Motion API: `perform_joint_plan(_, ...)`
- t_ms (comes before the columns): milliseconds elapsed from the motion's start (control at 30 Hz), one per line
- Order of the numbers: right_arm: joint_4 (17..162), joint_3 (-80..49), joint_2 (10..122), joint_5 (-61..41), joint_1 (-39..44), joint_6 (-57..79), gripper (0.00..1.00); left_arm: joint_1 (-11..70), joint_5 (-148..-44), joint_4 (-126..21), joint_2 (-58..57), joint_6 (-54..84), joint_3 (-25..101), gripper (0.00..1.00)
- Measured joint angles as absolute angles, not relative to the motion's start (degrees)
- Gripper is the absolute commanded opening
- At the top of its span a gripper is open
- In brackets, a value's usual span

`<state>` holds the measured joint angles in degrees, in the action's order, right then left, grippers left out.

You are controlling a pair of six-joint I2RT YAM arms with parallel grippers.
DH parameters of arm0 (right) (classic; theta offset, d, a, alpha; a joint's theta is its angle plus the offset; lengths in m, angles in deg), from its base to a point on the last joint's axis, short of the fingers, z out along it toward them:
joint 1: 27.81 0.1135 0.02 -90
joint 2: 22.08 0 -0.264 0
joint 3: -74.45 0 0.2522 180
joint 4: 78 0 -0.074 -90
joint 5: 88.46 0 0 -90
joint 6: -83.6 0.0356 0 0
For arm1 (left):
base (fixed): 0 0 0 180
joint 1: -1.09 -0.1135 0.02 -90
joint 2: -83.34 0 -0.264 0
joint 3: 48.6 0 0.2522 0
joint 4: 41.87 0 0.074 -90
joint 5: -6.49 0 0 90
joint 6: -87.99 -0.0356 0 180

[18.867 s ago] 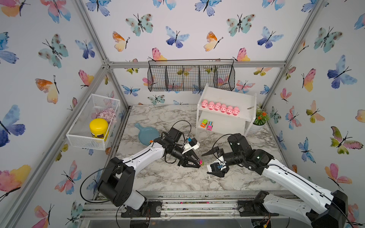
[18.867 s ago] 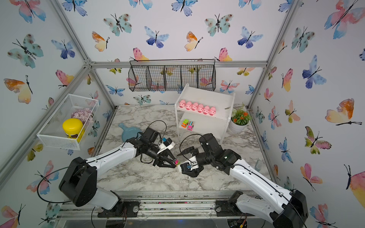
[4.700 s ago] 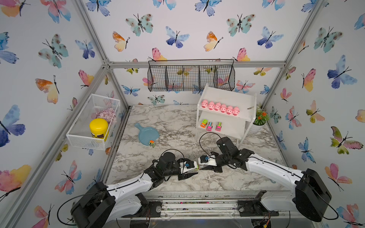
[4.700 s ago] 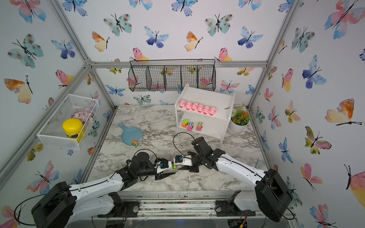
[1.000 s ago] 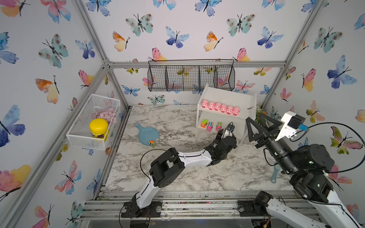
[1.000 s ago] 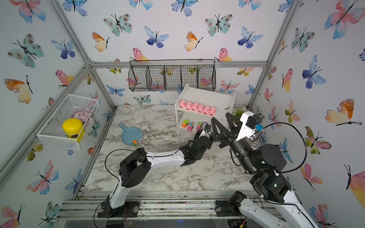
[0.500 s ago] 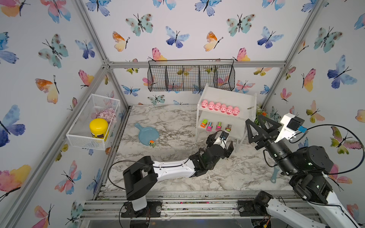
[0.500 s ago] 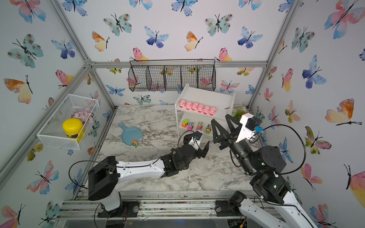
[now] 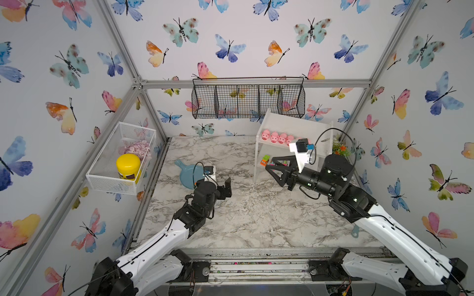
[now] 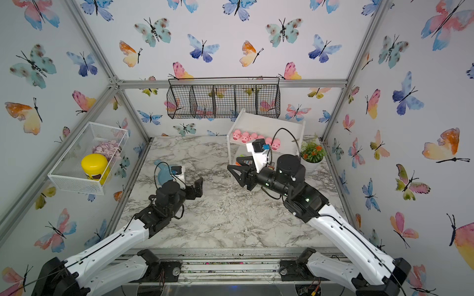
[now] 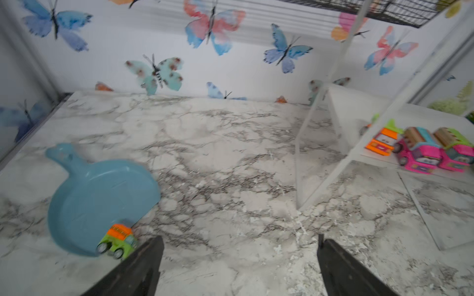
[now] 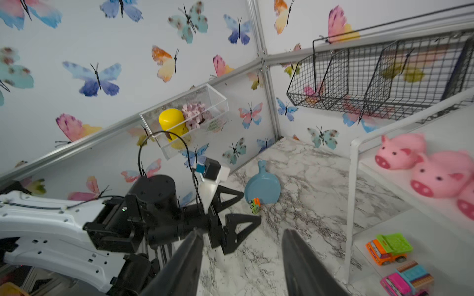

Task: Organize plastic toys on shelves
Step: Move the plastic toy to the center of the board.

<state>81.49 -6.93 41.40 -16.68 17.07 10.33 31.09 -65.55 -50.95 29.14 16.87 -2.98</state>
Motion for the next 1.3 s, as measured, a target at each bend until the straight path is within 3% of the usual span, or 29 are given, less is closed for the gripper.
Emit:
perform_joint_plan(167, 75.18, -11.76, 50.96, -11.26, 26.65, 6.70, 0.53, 14.13, -77.33, -56.83, 28.53, 23.77, -3.44, 0.99)
perform_joint_plan(267, 73.32, -12.79, 54.74, -9.05, 30.49, 5.28, 0.53, 10.41, -81.46, -59.10, 24.27, 25.94, -2.39, 0.95)
perform_joint_plan(567, 73.76, -8.79, 57.32, -6.93, 30.30, 4.93, 0.55, 7.14, -81.66, -63.89, 5.71, 23.51, 6.35, 0.89)
perform_joint_plan(633, 74.19, -8.79, 57.36, -6.88, 30.30, 4.89, 0.55, 6.44, -81.55, -64.37, 2.32, 23.73, 8.23, 0.76)
perform_joint_plan(700, 74.63, -8.79, 57.36, -6.91, 30.30, 4.86, 0.55, 6.02, -81.05, -65.48, -1.26, 24.91, 10.57, 0.68)
perform_joint_plan(1000, 75.51, -8.77, 57.53, -7.10, 30.30, 4.62, 0.55, 5.89, -75.28, -71.45, -12.91, 30.72, 19.60, 0.69)
perform_joint_plan(1100, 75.70, -8.57, 57.53, -7.19, 30.30, 4.62, 0.55, 5.89, -74.54, -72.76, -15.71, 31.53, 21.59, 0.52)
perform_joint_plan(1300, 75.86, -8.46, 57.53, -7.39, 30.30, 4.62, 0.55, 5.89, -74.62, -73.13, -19.18, 31.90, 24.19, 0.44)
